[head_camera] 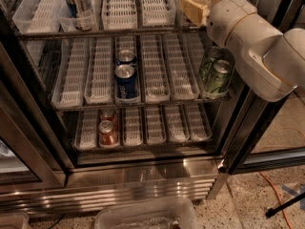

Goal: Pick orange can from top shelf of fridge

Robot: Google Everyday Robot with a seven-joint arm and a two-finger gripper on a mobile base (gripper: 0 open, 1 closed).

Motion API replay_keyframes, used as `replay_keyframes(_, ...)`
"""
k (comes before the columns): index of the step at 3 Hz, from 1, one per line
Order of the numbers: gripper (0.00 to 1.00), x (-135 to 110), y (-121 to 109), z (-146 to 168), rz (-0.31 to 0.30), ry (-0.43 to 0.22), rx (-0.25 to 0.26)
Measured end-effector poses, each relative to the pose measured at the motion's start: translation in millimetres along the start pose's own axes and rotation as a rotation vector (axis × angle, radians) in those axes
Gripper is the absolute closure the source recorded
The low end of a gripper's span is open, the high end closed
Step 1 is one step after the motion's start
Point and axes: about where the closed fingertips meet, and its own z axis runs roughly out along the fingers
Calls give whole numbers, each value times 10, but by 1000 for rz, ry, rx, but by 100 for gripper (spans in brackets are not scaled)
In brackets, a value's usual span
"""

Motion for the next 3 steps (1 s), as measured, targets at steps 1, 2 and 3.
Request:
replay_keyframes(1, 100, -49, -1, 9, 1, -20, 4)
replay_keyframes(2, 100, -119, -19, 12, -1, -56, 8)
replay_keyframes(3, 100, -209, -48, 1, -12, -92, 14)
